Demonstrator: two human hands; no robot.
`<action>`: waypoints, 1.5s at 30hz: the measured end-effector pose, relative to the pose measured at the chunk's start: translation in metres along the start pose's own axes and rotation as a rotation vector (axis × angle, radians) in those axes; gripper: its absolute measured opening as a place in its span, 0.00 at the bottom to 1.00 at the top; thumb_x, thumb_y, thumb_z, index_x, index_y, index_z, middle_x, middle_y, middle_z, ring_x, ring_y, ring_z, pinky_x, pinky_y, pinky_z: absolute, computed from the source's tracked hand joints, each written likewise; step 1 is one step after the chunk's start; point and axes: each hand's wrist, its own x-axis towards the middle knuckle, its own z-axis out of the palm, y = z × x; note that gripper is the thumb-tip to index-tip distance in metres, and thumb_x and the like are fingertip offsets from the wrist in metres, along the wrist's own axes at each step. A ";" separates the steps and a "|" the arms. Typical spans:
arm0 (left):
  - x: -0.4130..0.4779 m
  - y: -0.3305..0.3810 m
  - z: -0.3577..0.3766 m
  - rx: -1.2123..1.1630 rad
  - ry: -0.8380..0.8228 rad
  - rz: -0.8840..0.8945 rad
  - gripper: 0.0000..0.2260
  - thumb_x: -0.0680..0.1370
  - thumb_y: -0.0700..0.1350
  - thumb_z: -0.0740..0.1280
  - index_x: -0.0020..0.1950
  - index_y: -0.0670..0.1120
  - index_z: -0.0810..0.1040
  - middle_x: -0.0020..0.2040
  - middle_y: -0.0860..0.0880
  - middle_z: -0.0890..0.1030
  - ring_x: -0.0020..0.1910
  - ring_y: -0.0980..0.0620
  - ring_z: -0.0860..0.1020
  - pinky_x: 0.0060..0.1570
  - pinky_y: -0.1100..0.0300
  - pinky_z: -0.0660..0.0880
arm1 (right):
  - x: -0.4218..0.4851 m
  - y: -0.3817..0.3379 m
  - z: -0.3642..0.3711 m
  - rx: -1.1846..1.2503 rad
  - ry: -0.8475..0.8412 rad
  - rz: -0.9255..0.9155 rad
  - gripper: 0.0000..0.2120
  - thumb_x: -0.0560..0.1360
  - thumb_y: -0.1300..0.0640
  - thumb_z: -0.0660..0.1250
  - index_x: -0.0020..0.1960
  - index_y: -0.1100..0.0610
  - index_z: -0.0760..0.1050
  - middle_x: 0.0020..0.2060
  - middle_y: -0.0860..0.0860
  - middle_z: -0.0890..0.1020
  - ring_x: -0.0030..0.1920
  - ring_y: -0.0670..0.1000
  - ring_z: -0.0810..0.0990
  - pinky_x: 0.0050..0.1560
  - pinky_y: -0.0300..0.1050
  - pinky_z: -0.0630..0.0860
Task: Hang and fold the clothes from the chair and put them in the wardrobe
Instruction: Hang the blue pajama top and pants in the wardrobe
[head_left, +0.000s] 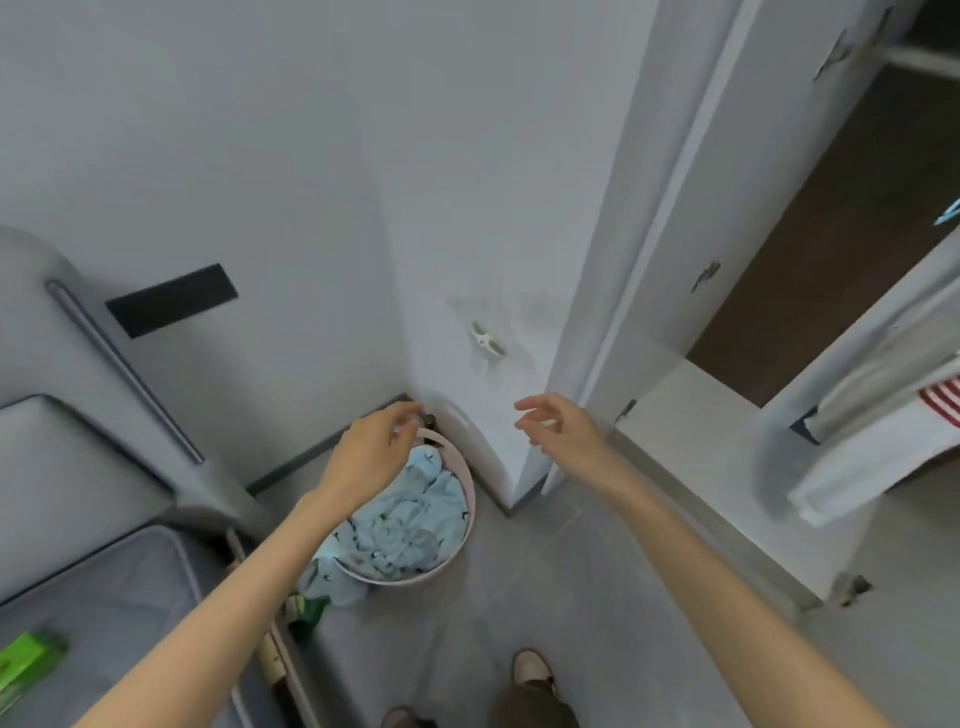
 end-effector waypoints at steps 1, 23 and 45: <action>-0.007 -0.018 -0.007 0.006 0.007 -0.030 0.14 0.82 0.48 0.59 0.67 0.51 0.74 0.59 0.51 0.81 0.55 0.52 0.79 0.54 0.56 0.74 | 0.003 0.000 0.019 -0.010 -0.020 0.011 0.08 0.78 0.55 0.64 0.55 0.45 0.75 0.50 0.46 0.81 0.44 0.45 0.78 0.44 0.38 0.71; 0.035 -0.234 -0.006 -0.110 0.003 -0.563 0.16 0.82 0.45 0.57 0.70 0.47 0.71 0.61 0.44 0.79 0.59 0.46 0.77 0.58 0.55 0.71 | 0.173 0.080 0.221 -0.338 -0.385 0.255 0.17 0.80 0.63 0.58 0.68 0.58 0.68 0.64 0.54 0.73 0.63 0.52 0.72 0.55 0.38 0.66; 0.218 -0.450 0.199 -0.110 -0.146 -0.392 0.20 0.82 0.45 0.56 0.74 0.54 0.64 0.69 0.50 0.72 0.64 0.49 0.72 0.60 0.53 0.71 | 0.390 0.326 0.398 -0.692 -0.561 0.047 0.25 0.79 0.62 0.60 0.75 0.56 0.61 0.72 0.55 0.64 0.71 0.55 0.66 0.69 0.50 0.66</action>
